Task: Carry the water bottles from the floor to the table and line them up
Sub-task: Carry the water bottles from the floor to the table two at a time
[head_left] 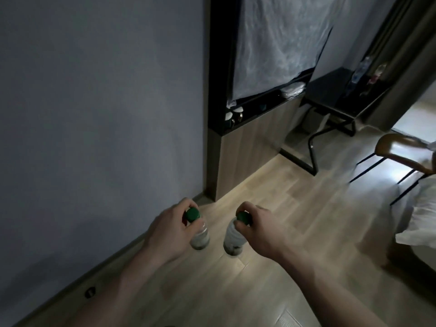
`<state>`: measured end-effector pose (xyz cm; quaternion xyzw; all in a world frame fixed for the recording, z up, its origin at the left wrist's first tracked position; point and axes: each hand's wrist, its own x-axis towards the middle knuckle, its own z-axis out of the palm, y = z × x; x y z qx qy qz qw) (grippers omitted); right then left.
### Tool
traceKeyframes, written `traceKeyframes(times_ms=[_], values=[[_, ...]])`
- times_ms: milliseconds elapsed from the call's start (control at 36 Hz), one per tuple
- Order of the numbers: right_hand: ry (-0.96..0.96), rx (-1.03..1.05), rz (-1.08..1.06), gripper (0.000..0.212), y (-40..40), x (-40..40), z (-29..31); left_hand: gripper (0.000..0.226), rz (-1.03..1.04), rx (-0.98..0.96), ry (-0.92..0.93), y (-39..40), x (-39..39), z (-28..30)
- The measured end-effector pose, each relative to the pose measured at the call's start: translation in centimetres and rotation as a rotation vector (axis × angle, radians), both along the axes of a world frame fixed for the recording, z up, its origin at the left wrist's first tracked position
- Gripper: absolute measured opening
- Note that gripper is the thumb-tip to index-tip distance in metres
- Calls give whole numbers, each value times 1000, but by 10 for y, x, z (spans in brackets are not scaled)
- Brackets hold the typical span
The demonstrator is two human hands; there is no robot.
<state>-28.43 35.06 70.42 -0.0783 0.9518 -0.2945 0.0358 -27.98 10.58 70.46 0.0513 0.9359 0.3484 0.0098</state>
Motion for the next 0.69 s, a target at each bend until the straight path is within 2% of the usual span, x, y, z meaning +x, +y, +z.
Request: traceKeyframes(times_ms=[194,417,694], values=[[23,-29,-127,11,76,-26,30,18,-134,24,51,73,-56,32],[9,4,-267,15,150,-68,41,26,-218,53,68,154,-138,42],[-40,40,-382,14,238,-173,56,23,-343,145,79,241,-264,39]])
